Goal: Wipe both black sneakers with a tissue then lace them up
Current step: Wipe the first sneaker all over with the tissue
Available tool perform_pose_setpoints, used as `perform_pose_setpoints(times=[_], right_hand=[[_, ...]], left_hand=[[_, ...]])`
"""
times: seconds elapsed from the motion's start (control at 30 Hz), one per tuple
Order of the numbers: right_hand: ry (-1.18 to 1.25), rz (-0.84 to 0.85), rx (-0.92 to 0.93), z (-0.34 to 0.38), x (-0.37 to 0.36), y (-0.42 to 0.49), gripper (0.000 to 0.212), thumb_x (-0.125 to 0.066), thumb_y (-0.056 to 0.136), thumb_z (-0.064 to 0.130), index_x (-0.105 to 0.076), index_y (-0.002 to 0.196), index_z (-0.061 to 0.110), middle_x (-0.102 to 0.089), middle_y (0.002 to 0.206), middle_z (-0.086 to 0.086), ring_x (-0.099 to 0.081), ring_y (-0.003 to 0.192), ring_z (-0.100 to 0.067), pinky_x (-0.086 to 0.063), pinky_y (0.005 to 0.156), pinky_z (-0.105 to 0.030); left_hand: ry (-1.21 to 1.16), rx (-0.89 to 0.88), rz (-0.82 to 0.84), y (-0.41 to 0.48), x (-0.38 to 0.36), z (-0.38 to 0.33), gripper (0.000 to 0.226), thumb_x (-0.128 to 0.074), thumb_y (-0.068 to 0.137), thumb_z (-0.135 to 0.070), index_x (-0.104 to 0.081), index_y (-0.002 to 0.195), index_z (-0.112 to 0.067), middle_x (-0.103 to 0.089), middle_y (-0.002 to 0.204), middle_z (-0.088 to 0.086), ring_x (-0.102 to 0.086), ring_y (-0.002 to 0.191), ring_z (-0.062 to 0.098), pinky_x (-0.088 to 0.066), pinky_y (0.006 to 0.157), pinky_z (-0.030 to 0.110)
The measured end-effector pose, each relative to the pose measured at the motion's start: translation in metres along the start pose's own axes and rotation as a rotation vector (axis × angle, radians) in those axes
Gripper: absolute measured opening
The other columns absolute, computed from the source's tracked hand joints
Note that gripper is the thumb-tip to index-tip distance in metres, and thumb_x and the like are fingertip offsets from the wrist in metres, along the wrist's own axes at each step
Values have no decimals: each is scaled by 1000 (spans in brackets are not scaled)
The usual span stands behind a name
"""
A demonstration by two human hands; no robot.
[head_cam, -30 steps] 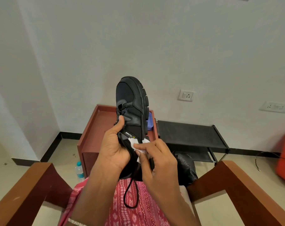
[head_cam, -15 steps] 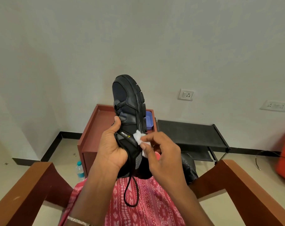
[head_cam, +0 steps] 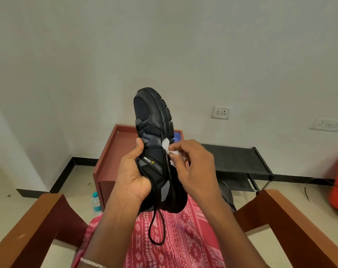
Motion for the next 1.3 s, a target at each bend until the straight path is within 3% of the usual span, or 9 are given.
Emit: perform_pose_setpoints(times=[0.1,0.3,0.47,0.57,0.83,1.03,1.13,1.23,1.3], right_hand=[[-92,117,51,-2,1,-28,15,-68,87,7,-69,94,20,-61,93,11,-56,91,-8,-42,79,-17],[-145,333,32,-6,14,-39,12,-71,87,14,-72,92,25,-60,90,13,-55,85,-2,-43,75,-17],[-82,76,6,-1,7,-6,15,-69,85,6,-71,92,19,-63,92,8,-57,86,-6,-44,77,-16],[-39,-50,-32,-3,1,-6,17,-66,88,3,-70,96,18,-63,94,8,-58,89,-6,-45,78,-17],[-160,180,33,-3,8,-39,14,-68,84,11,-71,91,23,-64,92,13,-57,89,-7,-46,75,-22],[-10,-28,-69,15,4,-25,11,-68,89,11,-71,94,20,-65,89,12,-62,85,-6,-53,74,-29],[-35,-75,-36,30,-2,-37,13,-68,90,10,-72,98,20,-66,95,12,-60,92,-4,-51,80,-22],[-90,-33,37,42,-12,-52,23,-67,88,6,-74,106,19,-67,105,11,-59,102,-4,-42,92,-10],[-159,-52,100,43,-19,-50,26,-65,84,5,-76,105,16,-68,104,7,-62,99,-11,-45,91,-14]], left_hand=[[10,-38,-19,1,4,-7,42,-53,102,-30,-77,87,1,-76,90,22,-76,74,35,-61,61,54],[33,-48,-30,2,3,-5,35,-55,101,-32,-67,116,-3,-74,106,21,-76,82,35,-62,64,54],[-23,18,13,2,-2,3,37,-56,100,-32,-68,115,-1,-72,113,25,-74,91,38,-59,75,60],[-28,38,42,1,-3,6,41,-56,100,-33,-65,124,-1,-71,115,25,-74,92,39,-61,69,55],[1,12,-8,9,8,-2,40,-58,100,-33,-65,126,-3,-71,116,24,-74,93,40,-59,73,61],[-7,83,21,4,1,5,42,-59,99,-36,-71,106,4,-72,108,29,-74,85,44,-58,68,63],[3,59,5,4,2,4,43,-61,98,-35,-77,91,5,-73,102,27,-74,82,42,-57,68,64],[22,4,-3,7,6,-1,44,-58,99,-37,-79,91,0,-75,102,22,-75,87,35,-53,79,63],[12,2,16,8,7,-2,42,-57,99,-38,-78,102,-2,-73,111,21,-74,95,34,-52,86,61]])
Point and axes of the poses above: each hand's wrist, its own y-axis towards the middle knuckle, its own x-axis out of the back of the hand, z = x × y, the point moved 3 cm from there along y, towards the middle knuckle
